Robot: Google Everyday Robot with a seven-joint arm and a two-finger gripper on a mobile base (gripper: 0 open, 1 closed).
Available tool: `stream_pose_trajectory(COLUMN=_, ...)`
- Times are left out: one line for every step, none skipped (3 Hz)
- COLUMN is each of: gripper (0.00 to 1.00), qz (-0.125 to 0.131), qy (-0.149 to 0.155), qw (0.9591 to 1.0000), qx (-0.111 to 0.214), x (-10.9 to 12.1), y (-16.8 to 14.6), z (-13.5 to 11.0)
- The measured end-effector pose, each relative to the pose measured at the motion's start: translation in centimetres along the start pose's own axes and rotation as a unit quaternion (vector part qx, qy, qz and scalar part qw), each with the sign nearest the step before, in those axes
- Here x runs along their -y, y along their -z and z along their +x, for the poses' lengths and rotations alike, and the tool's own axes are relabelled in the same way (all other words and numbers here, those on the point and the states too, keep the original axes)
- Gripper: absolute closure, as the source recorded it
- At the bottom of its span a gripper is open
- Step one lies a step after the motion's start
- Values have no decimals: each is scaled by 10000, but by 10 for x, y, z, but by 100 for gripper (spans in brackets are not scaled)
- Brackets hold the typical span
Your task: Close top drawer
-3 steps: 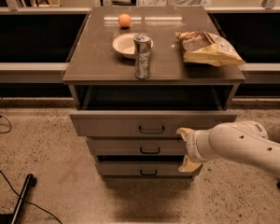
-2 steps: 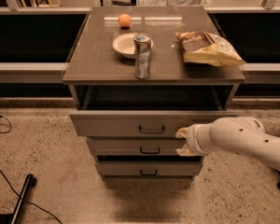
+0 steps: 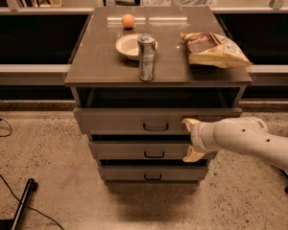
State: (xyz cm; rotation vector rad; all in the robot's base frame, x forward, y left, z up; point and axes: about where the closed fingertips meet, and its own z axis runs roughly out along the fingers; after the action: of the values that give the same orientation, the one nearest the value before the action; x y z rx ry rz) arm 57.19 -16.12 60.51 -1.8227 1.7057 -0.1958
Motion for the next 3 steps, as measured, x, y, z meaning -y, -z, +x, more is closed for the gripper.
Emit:
stream_pose_trajectory(gripper=0, qz=96, qy=102, qw=9999, qx=-46, x=14, y=-13, z=0)
stream_pose_trajectory(gripper=0, qz=80, qy=173, qw=9998, qx=6, x=14, y=-15, z=-3)
stream_pose_trajectory(gripper=0, qz=-124, qy=275, qw=9992, qx=260, x=-10, y=-4, z=-18)
